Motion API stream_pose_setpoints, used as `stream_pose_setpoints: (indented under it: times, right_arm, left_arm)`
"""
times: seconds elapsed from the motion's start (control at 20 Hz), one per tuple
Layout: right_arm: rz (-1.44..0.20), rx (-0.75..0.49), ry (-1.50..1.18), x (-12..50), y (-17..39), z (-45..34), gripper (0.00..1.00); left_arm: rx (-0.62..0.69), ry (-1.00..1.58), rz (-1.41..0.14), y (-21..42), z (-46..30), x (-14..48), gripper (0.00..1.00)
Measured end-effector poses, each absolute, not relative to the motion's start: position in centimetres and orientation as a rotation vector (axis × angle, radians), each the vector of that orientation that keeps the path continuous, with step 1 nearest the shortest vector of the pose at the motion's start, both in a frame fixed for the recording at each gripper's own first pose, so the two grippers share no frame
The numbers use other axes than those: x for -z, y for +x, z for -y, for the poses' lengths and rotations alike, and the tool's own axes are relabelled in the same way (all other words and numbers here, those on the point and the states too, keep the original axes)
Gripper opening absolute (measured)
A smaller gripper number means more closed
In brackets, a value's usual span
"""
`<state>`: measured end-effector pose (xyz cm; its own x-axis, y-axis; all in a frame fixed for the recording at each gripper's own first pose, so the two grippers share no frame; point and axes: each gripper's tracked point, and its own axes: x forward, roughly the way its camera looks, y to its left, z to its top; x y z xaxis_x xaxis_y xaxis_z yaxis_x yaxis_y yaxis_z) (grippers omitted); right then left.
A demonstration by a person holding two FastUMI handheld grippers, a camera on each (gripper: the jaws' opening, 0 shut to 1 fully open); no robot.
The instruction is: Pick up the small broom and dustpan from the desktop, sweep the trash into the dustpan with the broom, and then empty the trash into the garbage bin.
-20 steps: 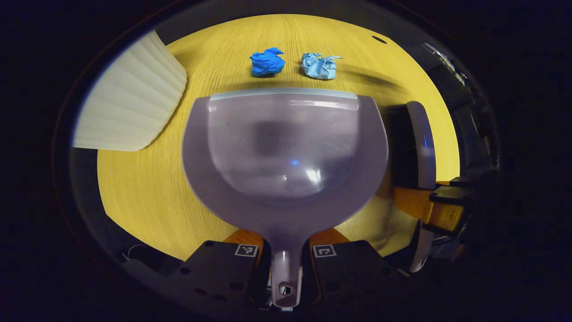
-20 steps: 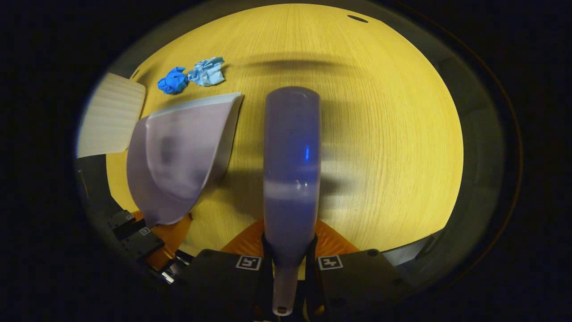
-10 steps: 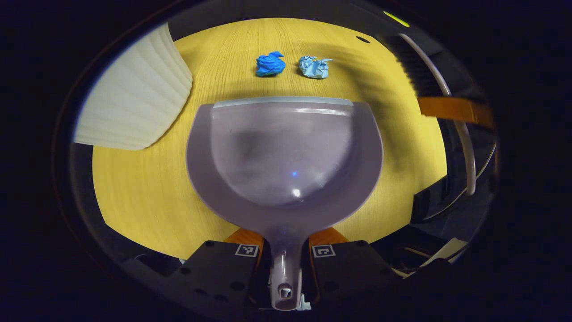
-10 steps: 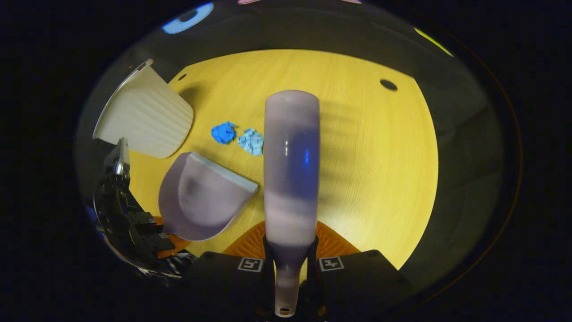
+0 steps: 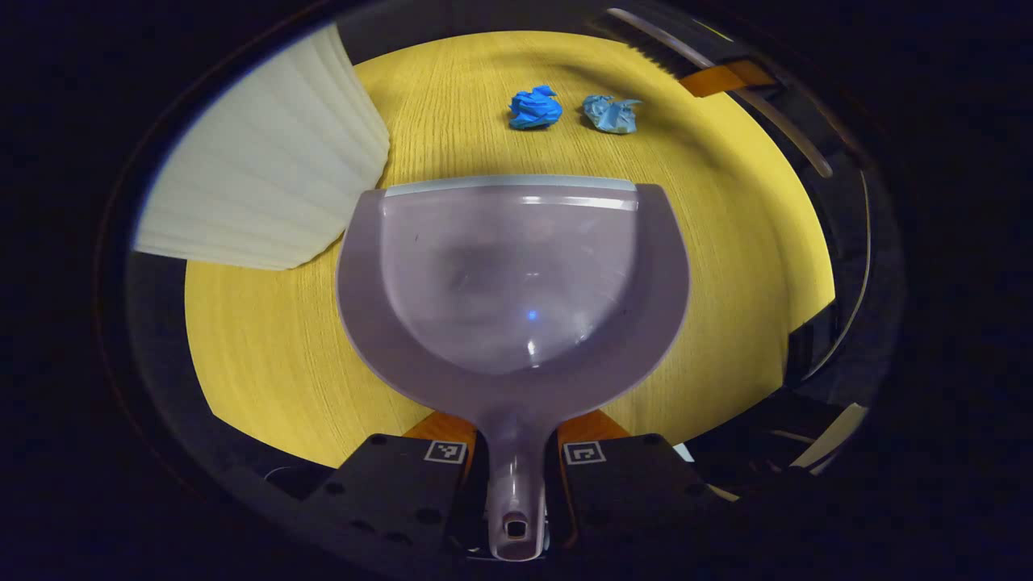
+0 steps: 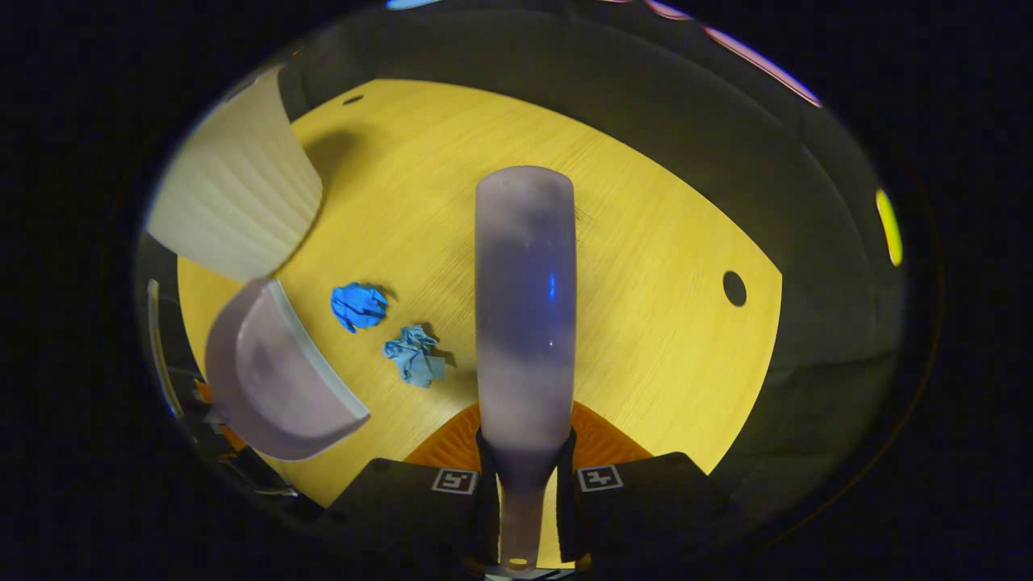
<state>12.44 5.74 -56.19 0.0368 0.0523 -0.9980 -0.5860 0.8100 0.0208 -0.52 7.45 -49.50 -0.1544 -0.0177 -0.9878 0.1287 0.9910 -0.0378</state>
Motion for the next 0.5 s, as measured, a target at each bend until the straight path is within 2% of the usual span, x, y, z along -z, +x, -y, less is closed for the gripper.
stream_pose_setpoints:
  times: [0.15,0.3,0.5]
  right_arm:
    - [-1.415,-0.635,-0.672,58.4,13.9,-6.6,0.3]
    - [-1.395,-0.688,-0.722,59.2,16.0,-8.5,0.3]
    - [-1.445,-0.809,-0.768,60.7,14.3,-10.9,0.3]
  left_arm:
    - [0.182,0.136,-1.728,-0.8,-8.1,49.5,0.28]
    - [0.216,0.176,-1.739,-0.9,-8.3,49.9,0.28]
    - [0.241,0.198,-1.754,-1.1,-8.2,50.5,0.27]
